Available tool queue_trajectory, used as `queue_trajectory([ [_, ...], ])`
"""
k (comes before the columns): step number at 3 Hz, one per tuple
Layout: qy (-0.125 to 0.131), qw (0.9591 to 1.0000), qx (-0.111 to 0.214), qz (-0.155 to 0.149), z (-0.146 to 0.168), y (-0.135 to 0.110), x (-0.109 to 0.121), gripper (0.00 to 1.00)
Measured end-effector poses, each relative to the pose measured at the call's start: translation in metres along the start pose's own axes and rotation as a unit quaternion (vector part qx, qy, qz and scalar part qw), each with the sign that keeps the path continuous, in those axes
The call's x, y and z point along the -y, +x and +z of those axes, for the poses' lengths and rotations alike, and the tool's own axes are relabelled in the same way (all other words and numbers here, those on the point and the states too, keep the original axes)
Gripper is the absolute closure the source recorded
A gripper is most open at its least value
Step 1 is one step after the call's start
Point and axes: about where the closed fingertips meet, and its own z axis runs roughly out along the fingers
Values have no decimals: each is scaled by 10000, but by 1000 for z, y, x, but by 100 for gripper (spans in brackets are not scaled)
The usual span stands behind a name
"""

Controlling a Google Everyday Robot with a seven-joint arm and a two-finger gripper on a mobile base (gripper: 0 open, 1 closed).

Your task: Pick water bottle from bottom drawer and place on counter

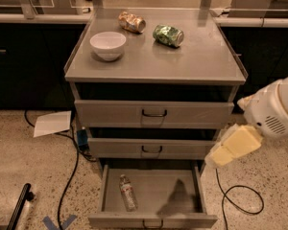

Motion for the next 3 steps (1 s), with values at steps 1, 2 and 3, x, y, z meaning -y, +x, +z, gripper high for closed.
queue_trajectory([
  [1, -139, 9953, 306, 907, 62, 9, -2, 0],
  [2, -111, 9900, 576, 1283, 106, 1, 15, 0],
  [3, -70, 9896, 620, 1294, 107, 0, 17, 0],
])
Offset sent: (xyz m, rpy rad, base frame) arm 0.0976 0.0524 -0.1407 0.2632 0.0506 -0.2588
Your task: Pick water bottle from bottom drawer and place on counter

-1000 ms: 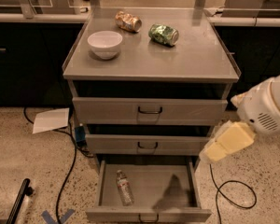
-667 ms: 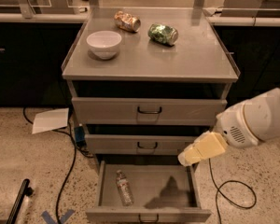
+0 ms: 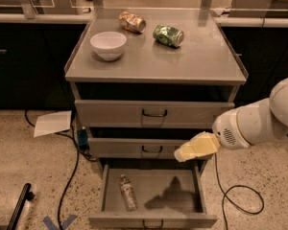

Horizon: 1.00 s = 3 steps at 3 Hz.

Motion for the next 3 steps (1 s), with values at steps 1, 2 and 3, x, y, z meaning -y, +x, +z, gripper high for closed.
queue_trajectory([
  [1, 1, 9996, 57, 262, 16, 14, 2, 0],
  [2, -192, 9961, 93, 860, 83, 42, 3, 0],
  [3, -159, 9928, -20, 1186, 148, 71, -3, 0],
])
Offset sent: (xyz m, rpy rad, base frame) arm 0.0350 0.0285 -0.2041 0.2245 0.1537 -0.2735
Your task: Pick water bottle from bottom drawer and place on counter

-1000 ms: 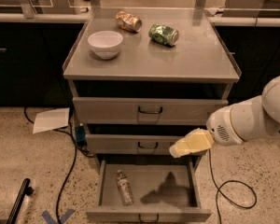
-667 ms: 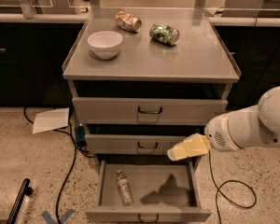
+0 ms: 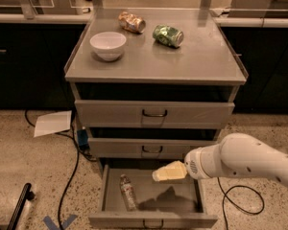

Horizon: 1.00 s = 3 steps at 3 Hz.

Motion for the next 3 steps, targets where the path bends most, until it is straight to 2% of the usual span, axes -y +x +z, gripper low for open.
queue_trajectory([
  [1, 262, 9996, -120, -17, 47, 20, 0, 0],
  [2, 296, 9995, 89, -109, 60, 2, -8, 0],
  [3, 343, 9992, 172, -81, 53, 6, -9, 0],
])
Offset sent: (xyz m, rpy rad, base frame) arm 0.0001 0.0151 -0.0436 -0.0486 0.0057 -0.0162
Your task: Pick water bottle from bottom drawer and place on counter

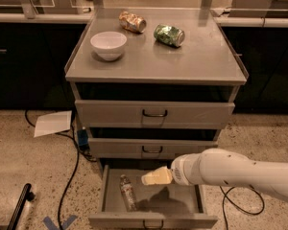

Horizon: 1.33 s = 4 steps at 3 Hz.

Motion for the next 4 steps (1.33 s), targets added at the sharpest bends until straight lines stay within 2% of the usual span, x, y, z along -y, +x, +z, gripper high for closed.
queue_trajectory([
  [1, -312, 9991, 190, 237, 12, -3, -3, 0],
  [2, -925, 9945, 165, 462, 57, 0, -3, 0],
  [3, -1514, 9857, -184, 723, 118, 27, -10, 0],
  [4, -1848, 9763, -589, 965, 168, 63, -19, 0],
])
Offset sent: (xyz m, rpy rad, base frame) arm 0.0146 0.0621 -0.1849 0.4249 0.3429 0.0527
